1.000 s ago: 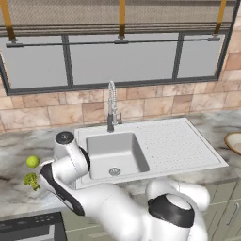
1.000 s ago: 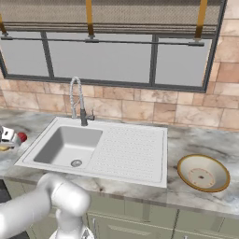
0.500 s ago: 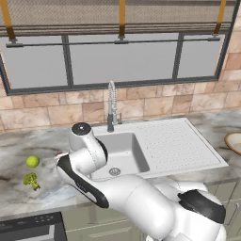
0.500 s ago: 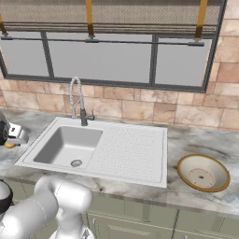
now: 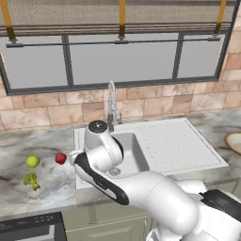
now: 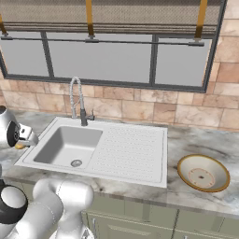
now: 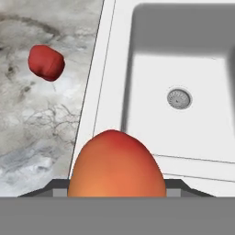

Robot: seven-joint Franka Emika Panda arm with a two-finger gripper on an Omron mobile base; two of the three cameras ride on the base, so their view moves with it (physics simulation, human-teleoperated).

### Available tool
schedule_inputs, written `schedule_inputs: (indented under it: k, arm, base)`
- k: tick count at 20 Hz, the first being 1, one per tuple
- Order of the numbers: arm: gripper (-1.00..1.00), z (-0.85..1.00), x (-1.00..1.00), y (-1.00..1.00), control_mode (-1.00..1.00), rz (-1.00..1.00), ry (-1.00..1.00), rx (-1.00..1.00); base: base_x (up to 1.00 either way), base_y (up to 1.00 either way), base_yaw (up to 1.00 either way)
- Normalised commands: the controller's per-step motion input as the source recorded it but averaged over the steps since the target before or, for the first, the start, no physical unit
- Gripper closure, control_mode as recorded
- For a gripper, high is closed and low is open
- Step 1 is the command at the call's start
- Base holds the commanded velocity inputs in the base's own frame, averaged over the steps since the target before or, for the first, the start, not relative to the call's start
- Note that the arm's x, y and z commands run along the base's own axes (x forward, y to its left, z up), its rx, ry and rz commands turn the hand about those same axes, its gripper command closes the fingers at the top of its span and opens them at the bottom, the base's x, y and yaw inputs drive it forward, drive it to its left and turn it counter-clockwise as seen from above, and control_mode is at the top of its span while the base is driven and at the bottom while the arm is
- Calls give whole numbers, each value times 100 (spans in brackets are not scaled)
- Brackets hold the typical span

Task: There is a mixed pile of frozen fruits and vegetables on the counter. Locate all the frozen vegetables and place the items in a bowl on the counter. Take all the frozen fruits and defrost them in a running sink.

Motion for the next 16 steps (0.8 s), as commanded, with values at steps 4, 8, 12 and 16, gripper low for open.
schedule_inputs:
  k: [4, 8, 12, 16]
  arm:
    - [100, 3, 0, -39, -100, -9, 0, 0]
    - [100, 1, 4, -38, -100, -5, 0, 0]
    - [100, 0, 12, -38, -100, -3, 0, 0]
    - [100, 0, 19, -38, -100, -1, 0, 0]
  base:
    - [0, 0, 0]
    - [0, 0, 0]
    - [0, 0, 0]
    - [0, 0, 0]
